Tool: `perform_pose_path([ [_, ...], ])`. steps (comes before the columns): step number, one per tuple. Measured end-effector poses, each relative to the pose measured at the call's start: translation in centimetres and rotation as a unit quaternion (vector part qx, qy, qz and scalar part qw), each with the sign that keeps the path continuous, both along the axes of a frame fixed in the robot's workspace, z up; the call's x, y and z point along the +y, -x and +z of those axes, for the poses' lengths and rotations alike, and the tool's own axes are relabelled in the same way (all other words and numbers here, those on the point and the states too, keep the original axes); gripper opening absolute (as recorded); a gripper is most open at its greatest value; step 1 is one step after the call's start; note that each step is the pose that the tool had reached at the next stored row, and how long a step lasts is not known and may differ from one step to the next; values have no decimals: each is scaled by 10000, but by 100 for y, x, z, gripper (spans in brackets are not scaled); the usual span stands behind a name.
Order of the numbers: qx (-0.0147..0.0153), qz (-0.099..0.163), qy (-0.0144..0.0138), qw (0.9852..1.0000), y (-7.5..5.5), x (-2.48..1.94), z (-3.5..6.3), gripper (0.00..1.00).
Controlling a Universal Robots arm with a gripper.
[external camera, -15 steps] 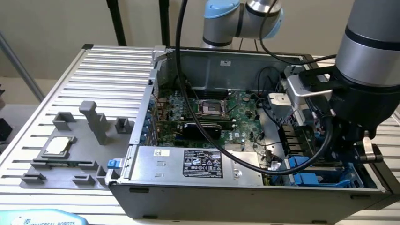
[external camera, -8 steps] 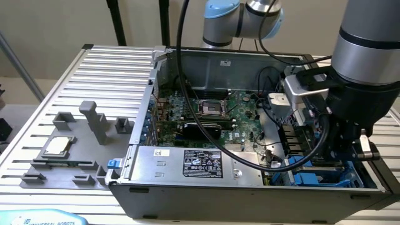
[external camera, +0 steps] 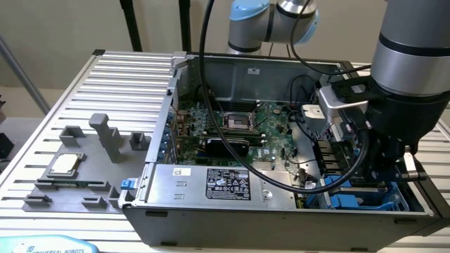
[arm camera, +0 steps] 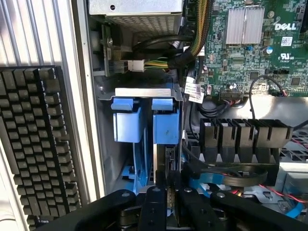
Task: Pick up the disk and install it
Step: 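Insert the first disk wire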
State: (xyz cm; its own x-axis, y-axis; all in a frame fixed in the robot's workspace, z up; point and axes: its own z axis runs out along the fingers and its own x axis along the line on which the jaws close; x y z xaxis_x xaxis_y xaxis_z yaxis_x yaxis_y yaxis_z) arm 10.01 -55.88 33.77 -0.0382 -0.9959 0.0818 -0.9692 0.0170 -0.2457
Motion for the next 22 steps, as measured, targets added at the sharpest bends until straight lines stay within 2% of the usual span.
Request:
perform_pose_path([
  [7, -3, -4, 22, 10000, 1, 22, -11, 16],
  [11, -5, -18, 71, 10000, 1, 23, -16, 16],
  [14, -6, -40, 94, 9999, 1, 27, -18, 16],
  [22, -5, -157, 99, 9998, 2, 62, -21, 16],
])
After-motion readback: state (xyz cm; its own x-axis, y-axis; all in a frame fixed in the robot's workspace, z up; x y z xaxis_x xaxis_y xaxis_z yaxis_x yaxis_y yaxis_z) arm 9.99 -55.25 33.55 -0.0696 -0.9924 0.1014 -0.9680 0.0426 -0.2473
